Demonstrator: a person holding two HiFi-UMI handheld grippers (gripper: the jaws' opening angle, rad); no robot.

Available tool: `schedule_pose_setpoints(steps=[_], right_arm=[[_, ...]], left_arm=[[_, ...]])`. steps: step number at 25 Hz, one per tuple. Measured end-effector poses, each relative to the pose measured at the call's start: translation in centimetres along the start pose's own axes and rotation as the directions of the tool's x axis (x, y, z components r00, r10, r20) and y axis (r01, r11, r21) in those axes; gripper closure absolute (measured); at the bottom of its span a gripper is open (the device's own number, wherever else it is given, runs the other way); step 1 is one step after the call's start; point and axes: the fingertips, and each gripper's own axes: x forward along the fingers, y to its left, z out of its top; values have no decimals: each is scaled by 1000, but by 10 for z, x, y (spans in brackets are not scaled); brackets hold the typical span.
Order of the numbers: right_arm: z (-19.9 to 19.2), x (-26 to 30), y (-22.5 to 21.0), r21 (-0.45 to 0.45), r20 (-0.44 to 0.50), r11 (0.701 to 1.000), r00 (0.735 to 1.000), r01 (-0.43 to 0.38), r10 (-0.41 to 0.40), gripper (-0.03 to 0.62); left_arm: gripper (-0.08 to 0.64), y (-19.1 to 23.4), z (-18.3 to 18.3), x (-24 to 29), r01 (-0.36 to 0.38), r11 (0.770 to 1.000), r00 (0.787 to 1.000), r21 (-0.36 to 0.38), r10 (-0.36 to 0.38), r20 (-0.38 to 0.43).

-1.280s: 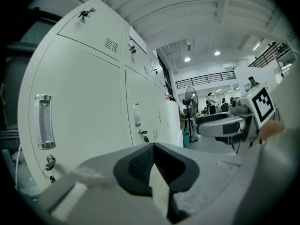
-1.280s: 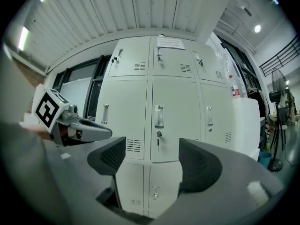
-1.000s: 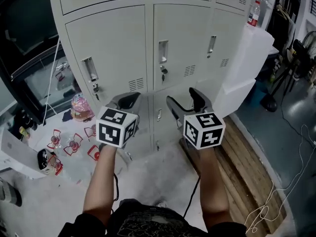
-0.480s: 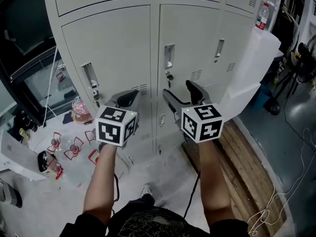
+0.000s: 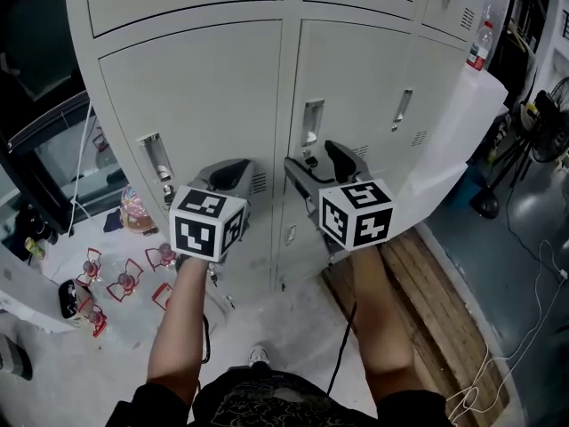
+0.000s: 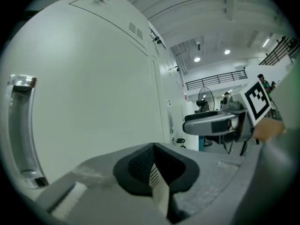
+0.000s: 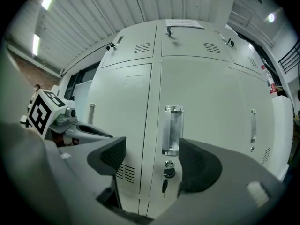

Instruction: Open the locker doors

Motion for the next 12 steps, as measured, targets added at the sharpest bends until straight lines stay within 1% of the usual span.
schedule_pose_setpoints(steps=[5,9,12], right_arm=[[6,24,-3,5,8,1000,1000,-8,8,258],[7,38,-11,38,16,999,1000,1,-1,265],[8,46,-11,64,20,998,1000,-14,12,268]], left_arm=[[560,11,5,6,9,1000,1000,11,-9,0],[560,13,10,9,33,999,999,34,-33,4],[560,13,16,12,52,997,998,49,-53,16]])
